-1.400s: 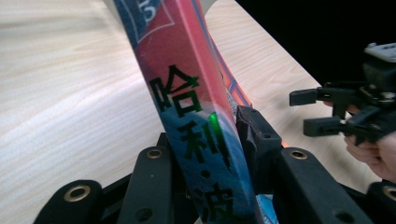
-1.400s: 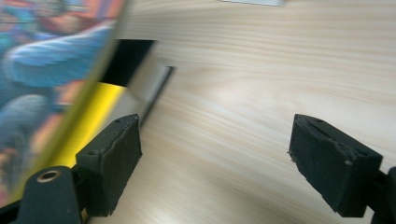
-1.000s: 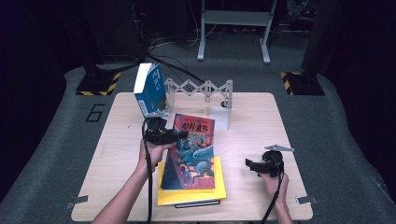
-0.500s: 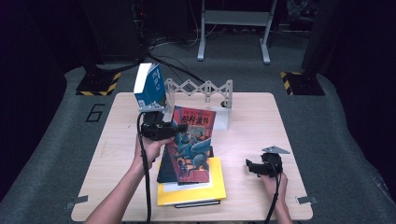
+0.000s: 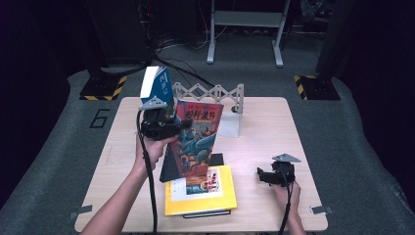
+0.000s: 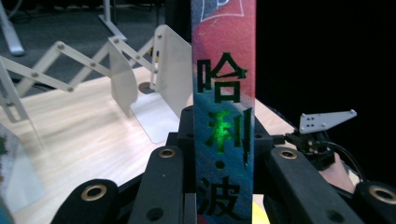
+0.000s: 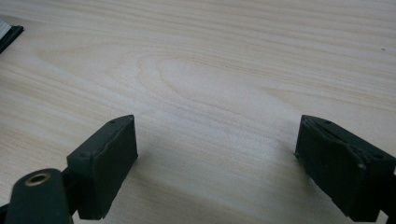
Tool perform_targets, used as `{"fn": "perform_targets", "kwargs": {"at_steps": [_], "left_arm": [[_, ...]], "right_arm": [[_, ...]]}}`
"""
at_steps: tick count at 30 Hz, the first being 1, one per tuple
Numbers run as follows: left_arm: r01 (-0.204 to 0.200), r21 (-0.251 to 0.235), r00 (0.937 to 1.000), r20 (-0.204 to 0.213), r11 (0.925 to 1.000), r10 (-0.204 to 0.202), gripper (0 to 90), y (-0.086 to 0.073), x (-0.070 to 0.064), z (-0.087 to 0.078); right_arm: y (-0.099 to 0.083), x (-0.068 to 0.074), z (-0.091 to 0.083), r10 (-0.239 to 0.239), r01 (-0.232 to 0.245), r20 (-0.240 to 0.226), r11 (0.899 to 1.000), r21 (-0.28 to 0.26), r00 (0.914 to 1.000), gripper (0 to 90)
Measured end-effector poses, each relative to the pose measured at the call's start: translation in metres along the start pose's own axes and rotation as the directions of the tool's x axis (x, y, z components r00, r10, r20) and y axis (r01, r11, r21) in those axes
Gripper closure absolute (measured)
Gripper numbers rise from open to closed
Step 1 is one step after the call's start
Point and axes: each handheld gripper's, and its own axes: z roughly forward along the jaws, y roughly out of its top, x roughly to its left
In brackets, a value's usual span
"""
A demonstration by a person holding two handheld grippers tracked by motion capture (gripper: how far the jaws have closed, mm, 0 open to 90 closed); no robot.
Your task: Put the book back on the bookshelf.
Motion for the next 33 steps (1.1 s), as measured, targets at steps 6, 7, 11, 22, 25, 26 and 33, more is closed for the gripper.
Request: {"fn": "perform_targets", "kwargs": {"at_steps": [6, 7, 11, 22, 25, 26, 33], "left_arm": [[-0.04, -0.012, 0.9967, -0.071, 0.9991, 0.039, 74.6, 0.006, 0.004, -0.001], [-0.041, -0.01, 0.9963, -0.077, 0.9991, 0.04, 74.6, 0.007, 0.004, -0.001], [-0.026, -0.034, 0.9941, -0.106, 0.9991, 0.023, 74.6, 0.008, 0.012, -0.003], [-0.062, -0.081, 0.9735, -0.225, 0.9948, 0.042, 74.6, 0.014, 0.02, -0.005], [-0.075, -0.089, 0.9645, -0.259, 0.9932, 0.05, 74.5, 0.015, 0.022, -0.004], [-0.078, -0.097, 0.9613, -0.271, 0.9922, 0.049, 74.6, 0.015, 0.023, -0.003], [-0.09, -0.108, 0.9402, -0.337, 0.9901, 0.049, 74.6, 0.014, 0.031, 0.001]], "right_arm": [[0.0, -0.001, 0.0, 0.002, -0.002, -0.003, 1.0, -0.004, 1.0, 12.0], [0.0, -0.001, 0.0, -0.006, 0.006, -0.003, 1.0, -0.005, 1.0, 12.0], [0.0, -0.001, 0.0, -0.001, 0.001, -0.003, 1.0, -0.005, 1.0, 12.3], [0.0, 0.0, 0.0, -0.01, 0.01, 0.0, 1.0, 0.001, 1.0, 12.8], [0.0, 0.0, 0.0, -0.01, 0.01, 0.001, 1.0, 0.002, 0.9999, 12.8], [0.0, 0.0, 0.0, -0.008, 0.008, 0.001, 1.0, 0.001, 1.0, 12.8], [0.0, 0.001, 0.0, -0.009, 0.009, 0.003, 1.0, 0.002, 1.0, 13.0]]}}
